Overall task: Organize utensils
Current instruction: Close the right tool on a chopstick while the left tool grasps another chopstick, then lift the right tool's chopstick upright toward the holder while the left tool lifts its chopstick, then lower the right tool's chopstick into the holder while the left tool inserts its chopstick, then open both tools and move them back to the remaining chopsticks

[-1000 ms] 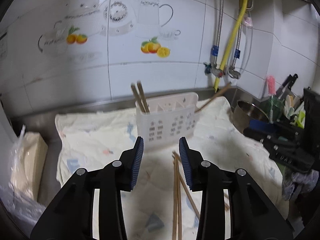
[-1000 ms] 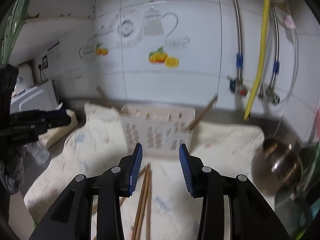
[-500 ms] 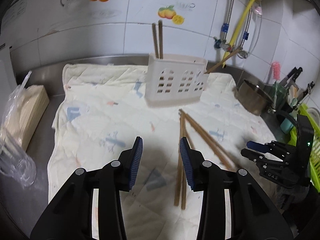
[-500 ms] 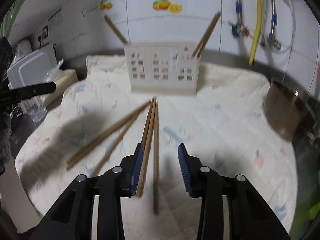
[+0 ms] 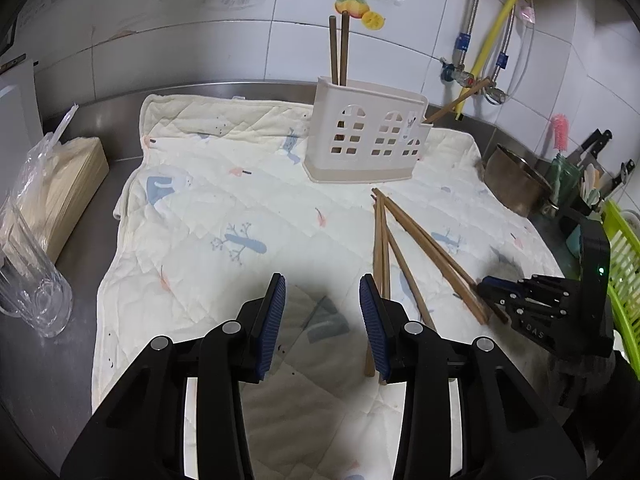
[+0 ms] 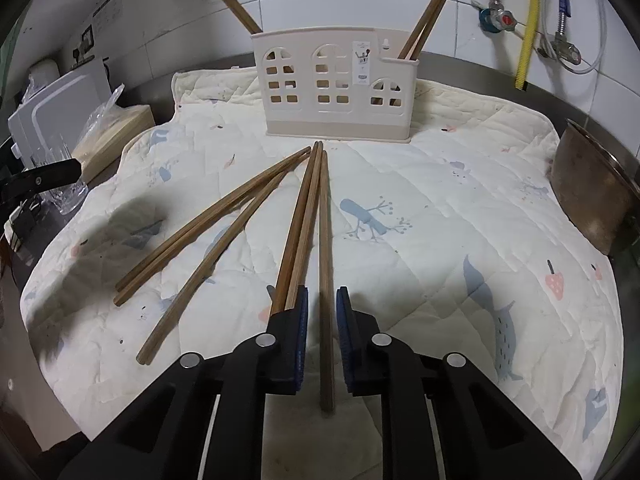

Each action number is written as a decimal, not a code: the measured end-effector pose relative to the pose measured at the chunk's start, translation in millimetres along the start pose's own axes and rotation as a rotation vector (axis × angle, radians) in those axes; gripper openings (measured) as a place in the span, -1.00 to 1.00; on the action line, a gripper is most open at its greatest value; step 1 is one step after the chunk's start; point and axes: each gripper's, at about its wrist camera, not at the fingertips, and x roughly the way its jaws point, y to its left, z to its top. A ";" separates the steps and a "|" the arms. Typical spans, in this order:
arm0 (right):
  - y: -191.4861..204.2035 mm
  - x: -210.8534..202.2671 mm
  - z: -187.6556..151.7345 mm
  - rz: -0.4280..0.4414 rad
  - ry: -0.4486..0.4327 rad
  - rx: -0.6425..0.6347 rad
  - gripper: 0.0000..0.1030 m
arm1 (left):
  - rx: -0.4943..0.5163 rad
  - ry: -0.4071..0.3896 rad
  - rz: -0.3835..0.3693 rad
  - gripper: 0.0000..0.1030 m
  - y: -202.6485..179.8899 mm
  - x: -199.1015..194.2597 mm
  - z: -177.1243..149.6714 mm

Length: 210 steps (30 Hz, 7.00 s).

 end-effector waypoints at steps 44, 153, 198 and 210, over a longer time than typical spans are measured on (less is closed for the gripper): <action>-11.6 5.0 -5.5 0.000 0.002 0.073 -0.87 | 0.032 0.205 -0.089 -0.75 -39.5 90.9 -23.2; -62.5 -33.8 255.3 -0.068 -0.243 0.026 -0.85 | 0.084 -0.125 -0.048 -0.89 -36.6 65.7 228.2; -9.3 -54.6 44.6 -0.017 -0.196 0.097 0.41 | -0.040 -0.158 0.063 0.75 -4.7 -9.8 59.6; -2.4 -13.3 10.2 -0.031 -0.056 0.084 0.09 | -0.096 -0.125 0.103 0.76 16.5 -15.7 25.7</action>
